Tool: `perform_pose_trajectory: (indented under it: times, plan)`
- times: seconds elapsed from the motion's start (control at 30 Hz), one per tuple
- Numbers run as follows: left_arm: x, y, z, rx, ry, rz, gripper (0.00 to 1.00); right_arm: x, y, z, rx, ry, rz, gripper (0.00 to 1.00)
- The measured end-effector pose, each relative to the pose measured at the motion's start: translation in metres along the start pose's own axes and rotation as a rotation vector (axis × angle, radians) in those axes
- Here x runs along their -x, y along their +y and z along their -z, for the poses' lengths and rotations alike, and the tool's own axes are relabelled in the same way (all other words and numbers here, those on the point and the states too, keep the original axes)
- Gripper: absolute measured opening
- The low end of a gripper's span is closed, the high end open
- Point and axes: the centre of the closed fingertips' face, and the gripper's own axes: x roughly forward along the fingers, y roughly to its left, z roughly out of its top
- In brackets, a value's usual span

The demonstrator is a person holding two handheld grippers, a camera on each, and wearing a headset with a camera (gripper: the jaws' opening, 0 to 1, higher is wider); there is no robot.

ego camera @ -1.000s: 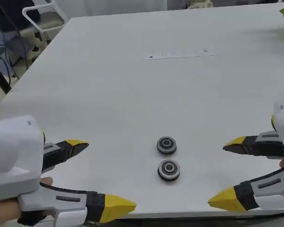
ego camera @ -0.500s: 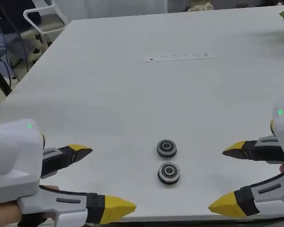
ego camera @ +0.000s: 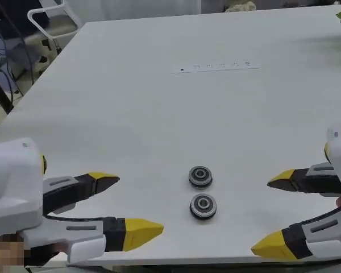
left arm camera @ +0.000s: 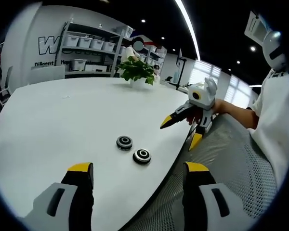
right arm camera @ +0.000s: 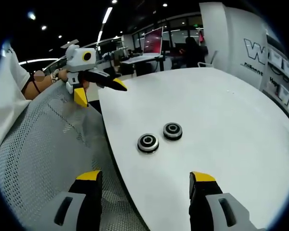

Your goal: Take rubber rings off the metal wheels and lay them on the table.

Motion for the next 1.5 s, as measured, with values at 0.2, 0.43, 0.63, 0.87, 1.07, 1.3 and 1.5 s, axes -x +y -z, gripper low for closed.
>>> perform_pose_trajectory:
  times: [0.2, 0.43, 0.63, 0.87, 1.07, 1.3, 1.5]
  plan:
    - [-0.0004, -0.0005, 0.0013, -0.026, 0.009, -0.001, 0.70, 0.0001, 0.0001, -0.0008, 0.000, -0.003, 0.000, 0.73]
    - [-0.0009, 0.0001, 0.0045, -0.012, 0.028, -0.006, 0.77, 0.0003, 0.0004, -0.0006, 0.000, -0.002, 0.000, 0.73]
    - [-0.0008, 0.0009, 0.0058, -0.005, 0.036, -0.009, 0.79, 0.0007, 0.0005, -0.0008, -0.002, -0.002, 0.003, 0.73]
    - [-0.0005, 0.0014, 0.0067, -0.004, 0.041, -0.011, 0.79, 0.0006, 0.0017, -0.0011, -0.003, -0.001, 0.003, 0.73]
    - [-0.0005, 0.0012, 0.0075, -0.007, 0.046, -0.011, 0.79, 0.0006, 0.0022, -0.0008, -0.003, 0.001, 0.003, 0.73]
    - [-0.0005, 0.0012, 0.0084, -0.008, 0.051, -0.012, 0.80, 0.0003, 0.0033, 0.0002, -0.003, 0.007, -0.002, 0.72]
    - [-0.0006, 0.0008, 0.0088, -0.009, 0.053, -0.012, 0.80, 0.0004, 0.0033, 0.0003, -0.004, 0.007, -0.003, 0.72]
